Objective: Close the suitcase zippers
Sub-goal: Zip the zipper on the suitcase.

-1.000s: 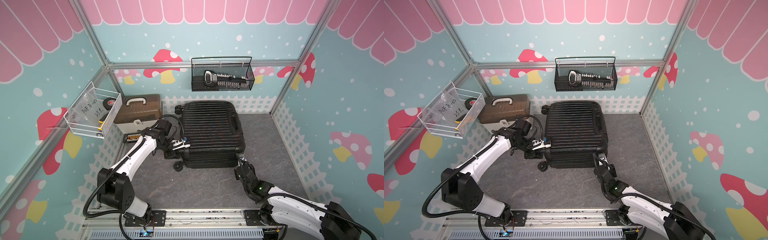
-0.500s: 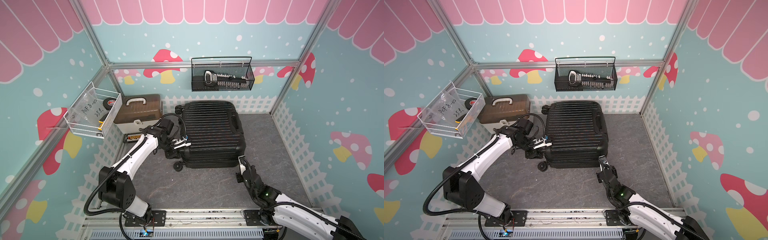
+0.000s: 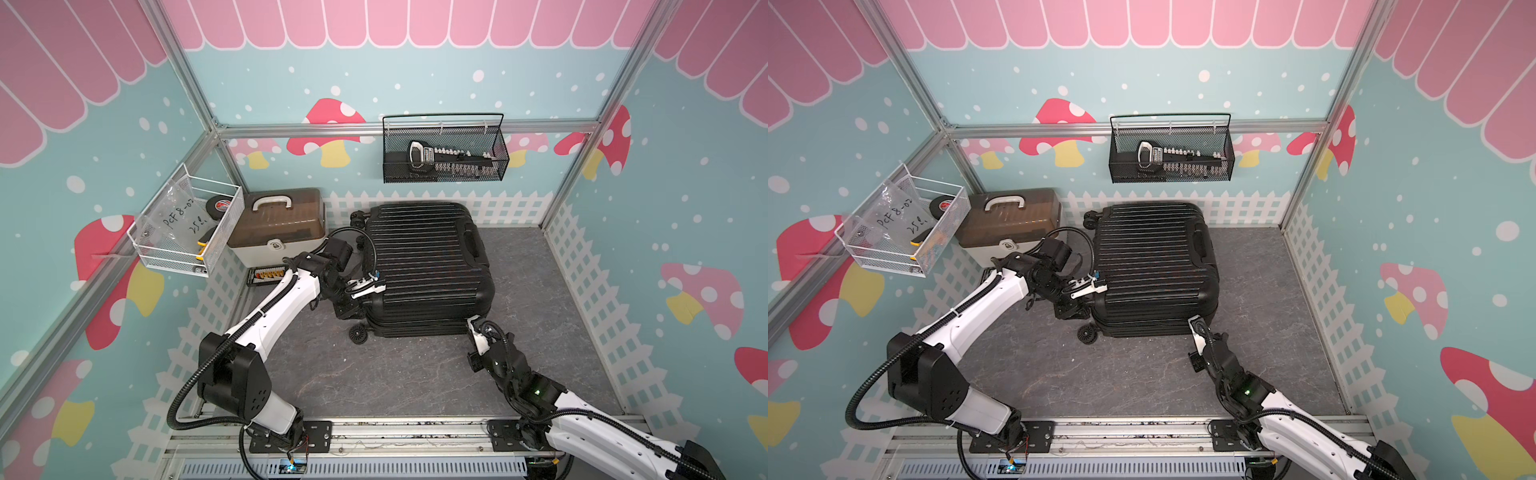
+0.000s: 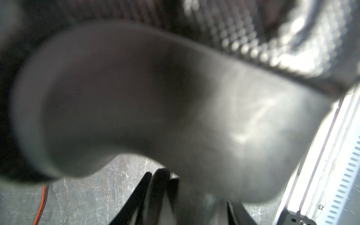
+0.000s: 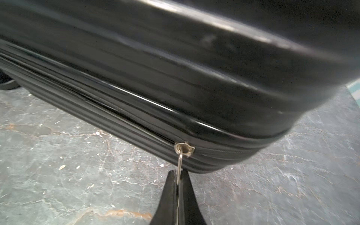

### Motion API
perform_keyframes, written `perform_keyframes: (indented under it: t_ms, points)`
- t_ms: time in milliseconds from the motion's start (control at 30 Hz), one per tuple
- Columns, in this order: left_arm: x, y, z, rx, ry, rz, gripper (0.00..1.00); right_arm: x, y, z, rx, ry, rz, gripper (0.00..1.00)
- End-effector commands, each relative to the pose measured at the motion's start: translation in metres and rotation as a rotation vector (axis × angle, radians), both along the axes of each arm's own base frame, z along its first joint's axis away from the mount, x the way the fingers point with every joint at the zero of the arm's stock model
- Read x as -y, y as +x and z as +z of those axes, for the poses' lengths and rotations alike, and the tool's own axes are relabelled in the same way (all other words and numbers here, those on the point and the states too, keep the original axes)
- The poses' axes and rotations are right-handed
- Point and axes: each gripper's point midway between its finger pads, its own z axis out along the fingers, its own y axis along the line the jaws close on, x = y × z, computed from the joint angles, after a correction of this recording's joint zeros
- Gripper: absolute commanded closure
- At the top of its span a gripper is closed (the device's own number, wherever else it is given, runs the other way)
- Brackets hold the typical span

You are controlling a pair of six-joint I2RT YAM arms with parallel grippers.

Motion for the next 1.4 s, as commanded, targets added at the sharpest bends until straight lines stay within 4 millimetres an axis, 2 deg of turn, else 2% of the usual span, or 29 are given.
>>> perform_keyframes:
  t_ms: [0, 167, 200, 433, 467, 633, 867, 1067, 1367]
  points:
    - [0.018, 0.052, 0.033, 0.122, -0.137, 0.238, 0.86, -0.036, -0.01, 0.016, 0.025, 0.074, 0.185, 1.0]
    - [0.027, 0.044, 0.029, 0.101, -0.122, 0.269, 0.86, -0.031, -0.002, 0.012, 0.01, 0.044, 0.13, 1.0]
    - [0.036, 0.036, 0.027, 0.088, -0.124, 0.251, 0.86, -0.029, 0.0, 0.012, 0.01, 0.041, 0.113, 1.0]
    - [0.069, -0.009, 0.013, 0.03, -0.134, 0.208, 0.87, -0.017, 0.01, 0.007, -0.002, 0.002, 0.016, 1.0]
    - [0.074, -0.016, 0.012, 0.025, -0.14, 0.202, 0.87, -0.02, 0.014, 0.017, 0.012, 0.015, 0.011, 1.0]
    - [0.092, -0.038, 0.017, 0.014, -0.212, 0.183, 0.87, -0.027, 0.014, 0.016, 0.0, 0.014, 0.046, 1.0]
    - [0.108, -0.047, 0.024, -0.009, -0.334, 0.23, 0.87, -0.044, 0.006, 0.016, -0.004, 0.04, 0.15, 1.0]
    - [0.125, -0.07, 0.016, -0.055, -0.356, 0.146, 0.85, -0.059, 0.0, 0.016, -0.011, 0.059, 0.24, 1.0]
    - [0.15, -0.081, 0.017, -0.122, -0.414, 0.09, 0.86, -0.082, -0.013, 0.021, -0.014, 0.106, 0.384, 1.0]
